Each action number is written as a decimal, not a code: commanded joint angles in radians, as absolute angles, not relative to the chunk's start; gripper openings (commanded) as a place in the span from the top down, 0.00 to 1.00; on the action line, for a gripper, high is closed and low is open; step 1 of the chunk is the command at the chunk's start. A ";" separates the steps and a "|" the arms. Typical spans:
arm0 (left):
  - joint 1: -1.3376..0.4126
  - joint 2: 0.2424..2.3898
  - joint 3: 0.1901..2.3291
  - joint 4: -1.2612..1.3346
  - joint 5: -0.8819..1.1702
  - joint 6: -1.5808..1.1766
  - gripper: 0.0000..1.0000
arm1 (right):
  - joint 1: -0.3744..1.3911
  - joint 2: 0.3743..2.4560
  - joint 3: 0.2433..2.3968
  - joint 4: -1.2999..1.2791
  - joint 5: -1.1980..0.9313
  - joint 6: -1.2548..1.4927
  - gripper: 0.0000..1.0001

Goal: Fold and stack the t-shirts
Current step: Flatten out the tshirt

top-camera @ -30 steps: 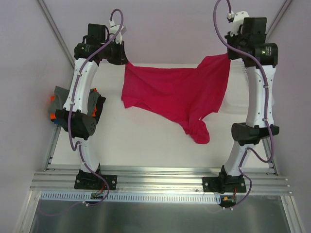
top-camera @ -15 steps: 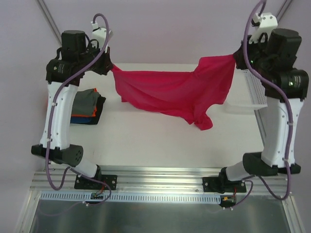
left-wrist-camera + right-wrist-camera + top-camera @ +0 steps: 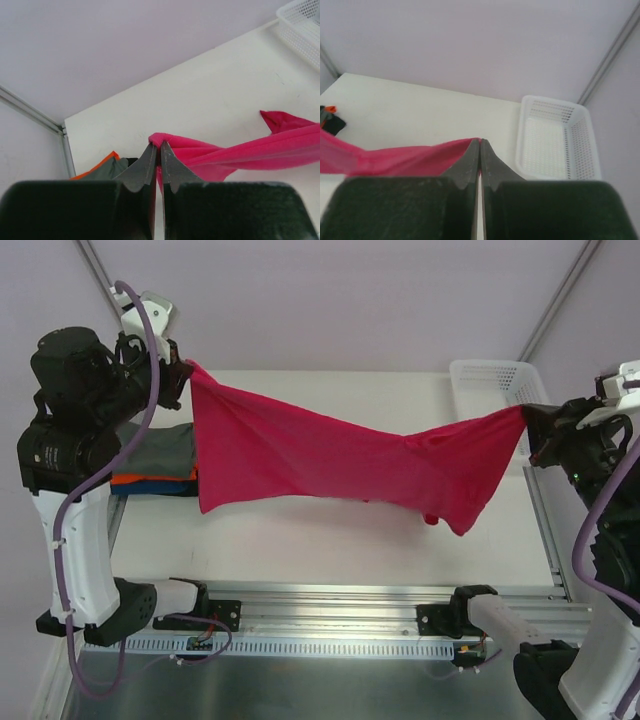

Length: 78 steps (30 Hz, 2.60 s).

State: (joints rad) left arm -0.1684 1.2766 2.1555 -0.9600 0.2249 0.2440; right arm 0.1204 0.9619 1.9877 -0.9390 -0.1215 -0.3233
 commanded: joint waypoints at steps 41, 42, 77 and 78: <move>-0.284 1.253 2.154 -0.782 0.081 0.381 1.00 | 0.089 0.873 2.091 -0.942 0.175 -0.528 0.99; -0.252 1.253 2.170 -0.784 0.087 0.374 1.00 | 0.090 0.893 2.118 -0.936 0.182 -0.537 0.99; -0.135 2.236 2.304 -0.568 0.178 0.560 1.00 | 0.112 2.098 2.358 -0.422 0.086 -0.670 0.99; -0.133 2.250 2.318 -0.569 0.184 0.564 1.00 | 0.113 2.108 2.347 -0.423 0.089 -0.664 0.99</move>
